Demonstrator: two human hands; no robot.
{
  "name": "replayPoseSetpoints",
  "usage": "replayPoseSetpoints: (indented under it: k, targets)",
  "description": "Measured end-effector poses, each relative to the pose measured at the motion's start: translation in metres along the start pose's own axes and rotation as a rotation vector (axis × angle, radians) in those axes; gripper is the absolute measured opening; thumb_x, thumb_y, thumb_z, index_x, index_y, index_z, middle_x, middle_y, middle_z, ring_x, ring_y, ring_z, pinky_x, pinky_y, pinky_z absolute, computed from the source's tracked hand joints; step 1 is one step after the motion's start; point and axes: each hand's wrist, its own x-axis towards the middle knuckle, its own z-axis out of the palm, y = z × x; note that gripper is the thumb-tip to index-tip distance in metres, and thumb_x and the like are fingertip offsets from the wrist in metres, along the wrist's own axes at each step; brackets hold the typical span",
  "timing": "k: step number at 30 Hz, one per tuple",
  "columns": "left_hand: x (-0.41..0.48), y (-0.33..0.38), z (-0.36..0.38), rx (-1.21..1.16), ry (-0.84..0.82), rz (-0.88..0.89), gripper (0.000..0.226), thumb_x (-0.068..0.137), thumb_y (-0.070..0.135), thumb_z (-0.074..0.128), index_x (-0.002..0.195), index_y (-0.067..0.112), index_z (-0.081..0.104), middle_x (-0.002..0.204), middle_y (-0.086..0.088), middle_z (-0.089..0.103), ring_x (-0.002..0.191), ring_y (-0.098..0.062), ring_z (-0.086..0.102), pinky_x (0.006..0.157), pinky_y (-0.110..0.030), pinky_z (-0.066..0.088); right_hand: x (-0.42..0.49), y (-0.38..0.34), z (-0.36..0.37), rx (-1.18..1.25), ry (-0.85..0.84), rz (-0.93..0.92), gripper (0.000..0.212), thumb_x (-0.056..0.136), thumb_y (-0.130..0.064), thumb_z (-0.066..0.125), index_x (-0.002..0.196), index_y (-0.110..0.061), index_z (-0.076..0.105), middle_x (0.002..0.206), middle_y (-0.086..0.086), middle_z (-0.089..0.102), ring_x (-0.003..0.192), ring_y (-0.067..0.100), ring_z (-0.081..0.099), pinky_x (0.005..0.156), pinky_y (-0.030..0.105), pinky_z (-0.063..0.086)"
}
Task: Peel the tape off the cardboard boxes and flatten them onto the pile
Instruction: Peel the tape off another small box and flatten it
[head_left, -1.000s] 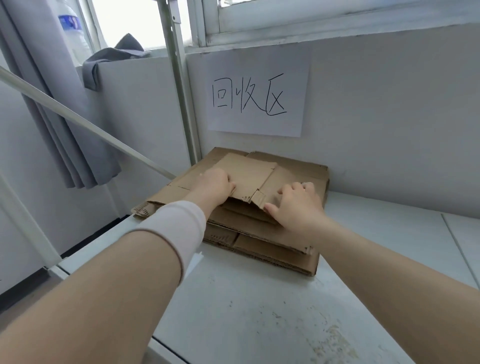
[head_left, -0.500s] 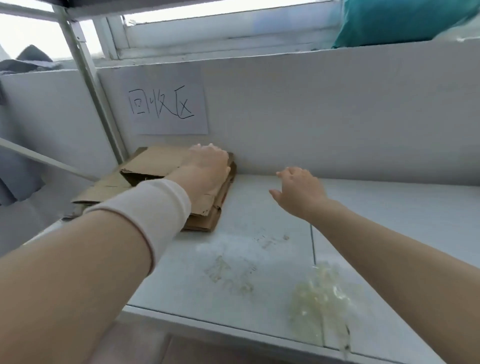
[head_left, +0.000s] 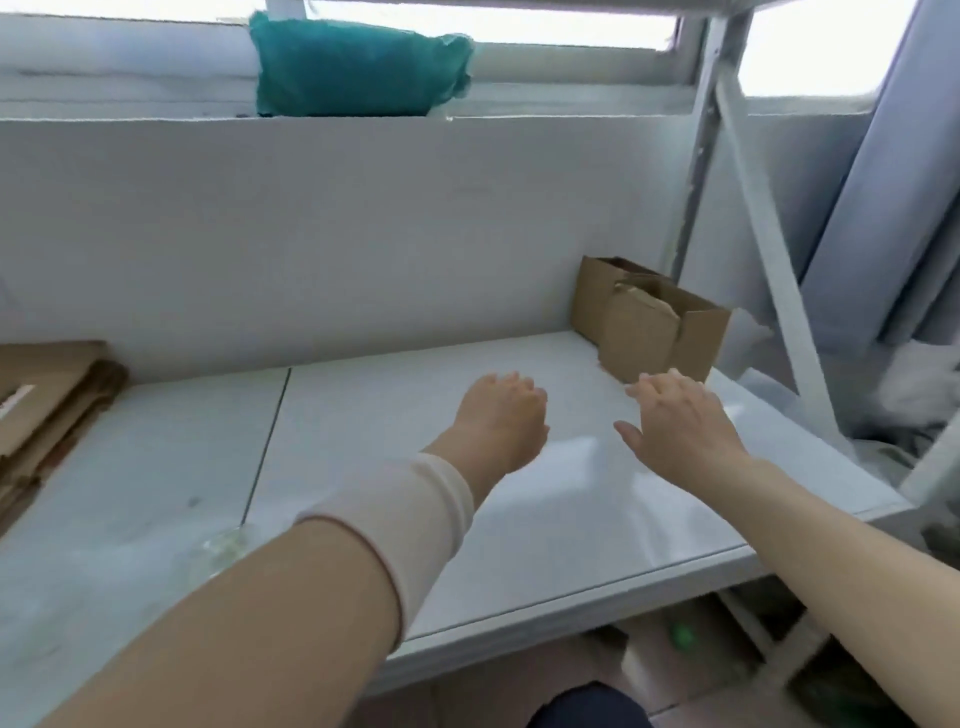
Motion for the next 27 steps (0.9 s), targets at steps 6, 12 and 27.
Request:
replayPoseSetpoints:
  k: [6, 12, 27]
  targets:
    - [0.093, 0.08, 0.005, -0.184, 0.042, 0.099, 0.061, 0.096, 0.029, 0.044, 0.148, 0.014, 0.016, 0.156, -0.011, 0.017, 0.145, -0.024, 0.017, 0.112, -0.036, 0.023, 0.018, 0.084, 0.029, -0.005, -0.023, 0.113, 0.047, 0.094, -0.04, 0.041, 0.135, -0.016, 0.039, 0.141, 0.002, 0.042, 0.131, 0.023, 0.033, 0.106, 0.034, 0.027]
    - [0.197, 0.106, 0.005, -0.318, 0.101, 0.01, 0.07, 0.094, 0.032, 0.05, 0.15, 0.024, 0.009, 0.157, -0.019, 0.001, 0.145, -0.035, 0.0, 0.114, -0.049, 0.02, 0.048, 0.137, 0.059, 0.043, 0.01, 0.155, 0.048, 0.095, -0.038, 0.041, 0.137, -0.017, 0.036, 0.142, 0.0, 0.039, 0.135, 0.022, 0.029, 0.107, 0.032, 0.024]
    - [0.192, 0.074, -0.015, -1.018, 0.297, -0.162, 0.032, 0.097, 0.028, 0.045, 0.113, 0.002, 0.053, 0.119, -0.015, 0.057, 0.112, -0.03, 0.053, 0.099, -0.043, 0.041, 0.062, 0.15, 0.058, 1.074, 0.181, 0.23, 0.046, 0.09, -0.034, 0.053, 0.134, -0.034, 0.041, 0.123, -0.013, 0.053, 0.117, 0.016, 0.054, 0.098, 0.034, 0.043]
